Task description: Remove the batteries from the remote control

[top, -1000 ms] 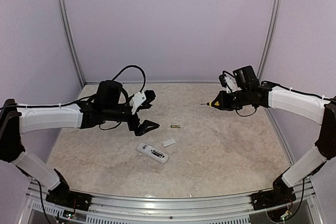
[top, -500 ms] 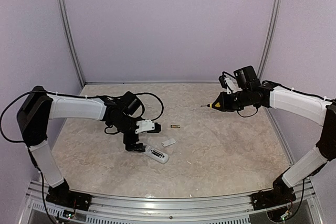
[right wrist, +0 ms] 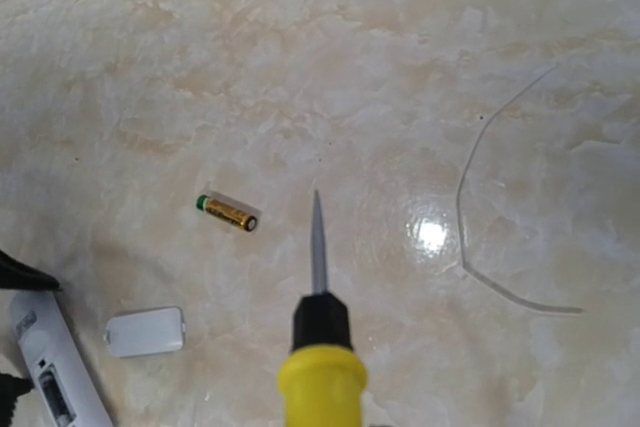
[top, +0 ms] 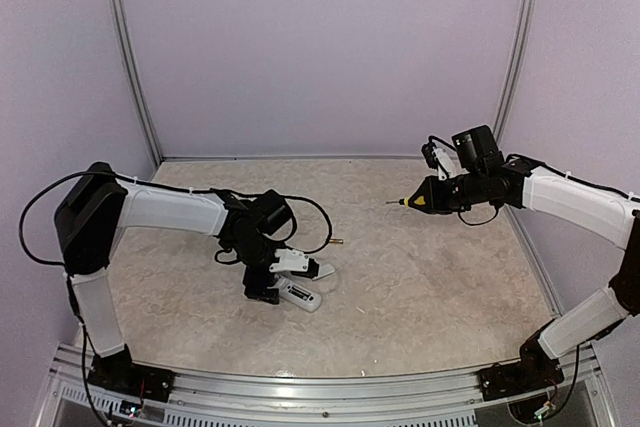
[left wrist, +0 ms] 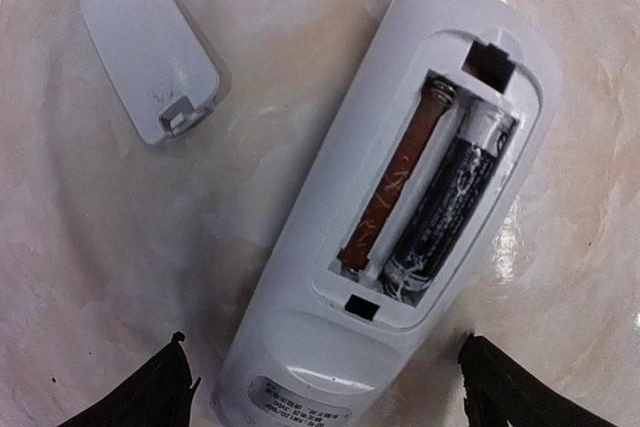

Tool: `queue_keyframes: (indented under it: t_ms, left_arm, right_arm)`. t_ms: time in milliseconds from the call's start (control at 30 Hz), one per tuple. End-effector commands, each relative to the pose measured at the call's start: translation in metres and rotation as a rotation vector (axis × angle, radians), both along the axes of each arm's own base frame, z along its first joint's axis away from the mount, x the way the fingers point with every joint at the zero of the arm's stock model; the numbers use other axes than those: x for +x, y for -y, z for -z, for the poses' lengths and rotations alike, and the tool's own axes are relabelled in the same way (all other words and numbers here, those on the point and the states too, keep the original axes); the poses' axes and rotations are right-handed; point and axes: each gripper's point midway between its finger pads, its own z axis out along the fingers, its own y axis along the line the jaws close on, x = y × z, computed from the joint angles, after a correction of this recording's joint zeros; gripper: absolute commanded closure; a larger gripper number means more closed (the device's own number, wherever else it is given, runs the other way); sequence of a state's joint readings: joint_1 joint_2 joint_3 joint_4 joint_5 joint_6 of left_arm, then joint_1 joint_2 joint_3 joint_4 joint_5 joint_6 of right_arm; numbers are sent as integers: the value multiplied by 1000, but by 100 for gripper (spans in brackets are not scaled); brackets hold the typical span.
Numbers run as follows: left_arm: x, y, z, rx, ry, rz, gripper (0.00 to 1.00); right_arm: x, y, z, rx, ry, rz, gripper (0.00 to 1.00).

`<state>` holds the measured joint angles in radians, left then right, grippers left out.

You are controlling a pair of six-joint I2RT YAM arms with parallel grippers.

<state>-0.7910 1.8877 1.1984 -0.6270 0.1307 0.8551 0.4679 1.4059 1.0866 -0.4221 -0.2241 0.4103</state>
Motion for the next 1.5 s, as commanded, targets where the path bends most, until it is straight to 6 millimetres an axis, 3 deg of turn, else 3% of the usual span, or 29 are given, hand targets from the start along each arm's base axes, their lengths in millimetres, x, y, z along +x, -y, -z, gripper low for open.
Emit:
queue_keyframes:
  t_ms: [0, 233, 467, 700, 833, 967, 1167, 1300, 1467]
  left_arm:
    - [-10, 4, 17, 72, -28, 55, 16]
    - [-33, 11, 20, 66, -62, 48, 32]
    - [-54, 31, 20, 2, -142, -54, 50]
    - [-58, 81, 6, -109, -109, -127, 53]
    - [-60, 103, 8, -142, -131, -166, 53]
    - [-58, 104, 14, -130, -120, -181, 43]
    - [-62, 95, 11, -123, -109, -174, 4]
    - [-59, 88, -9, -166, -79, -180, 3]
    - [-51, 66, -19, -209, -59, -237, 5]
  right_arm:
    - [-5, 7, 1, -9, -4, 3, 100]
    - [-8, 11, 0, -20, 6, 12, 100]
    - [-9, 13, -1, -36, 5, 9, 100]
    - [-19, 18, 2, -66, -21, -4, 100]
    - [-28, 27, 4, -101, -34, -1, 100]
    - [-35, 31, 2, -115, -45, -4, 100]
    - [-40, 34, 2, -126, -61, -7, 100]
    - [-43, 33, 2, -123, -78, -18, 100]
    - [-48, 23, 1, -97, -112, -60, 100]
